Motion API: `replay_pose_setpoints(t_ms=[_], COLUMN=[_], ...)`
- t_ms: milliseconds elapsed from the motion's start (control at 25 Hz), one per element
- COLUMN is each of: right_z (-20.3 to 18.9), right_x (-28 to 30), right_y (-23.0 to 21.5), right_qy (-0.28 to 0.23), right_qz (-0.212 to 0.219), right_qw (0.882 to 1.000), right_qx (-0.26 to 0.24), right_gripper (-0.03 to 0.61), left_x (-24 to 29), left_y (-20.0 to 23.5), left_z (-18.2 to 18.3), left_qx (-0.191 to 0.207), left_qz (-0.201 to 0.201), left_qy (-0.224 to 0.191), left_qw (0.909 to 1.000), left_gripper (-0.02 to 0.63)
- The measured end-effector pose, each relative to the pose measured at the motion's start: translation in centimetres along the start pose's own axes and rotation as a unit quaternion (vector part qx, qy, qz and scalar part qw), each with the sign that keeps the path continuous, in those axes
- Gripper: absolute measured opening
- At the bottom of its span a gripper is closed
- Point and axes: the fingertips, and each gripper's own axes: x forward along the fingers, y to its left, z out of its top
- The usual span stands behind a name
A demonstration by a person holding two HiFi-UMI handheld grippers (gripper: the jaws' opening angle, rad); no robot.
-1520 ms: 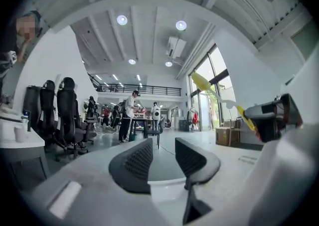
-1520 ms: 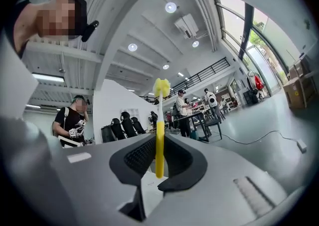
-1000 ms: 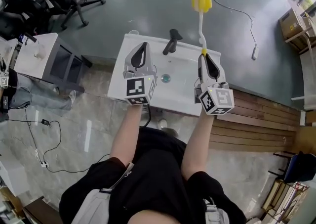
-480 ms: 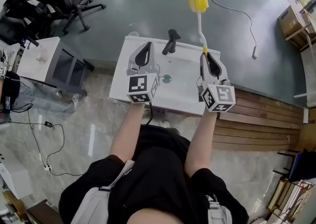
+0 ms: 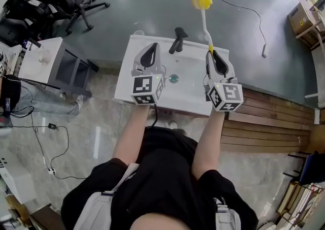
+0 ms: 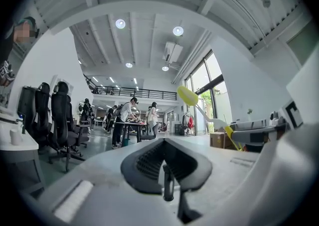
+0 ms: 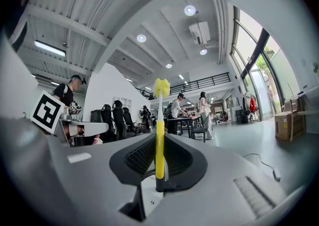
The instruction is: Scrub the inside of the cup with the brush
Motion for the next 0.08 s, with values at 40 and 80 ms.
replay_pose_setpoints(t_ms=[40,80], right_z=[-0.06,-0.13], right_x=[0.1,0.19], right_y=[0.0,0.0], right_qy=[0.001,0.002], right_qz=[0.001,0.003], right_qw=[1.0,1.0], right_qx=[-0.001,-0.001], right_gripper=[0.049,0.049], left_x=[0.01,0.02], left_y=[0.01,0.02], left_z=[-0.06,-0.12], left_qx=[-0.001,-0.001], left_qz=[0.0,0.001], left_qy=[0.001,0.003], left_qw=[1.0,1.0], left_gripper=[0.0,0.001])
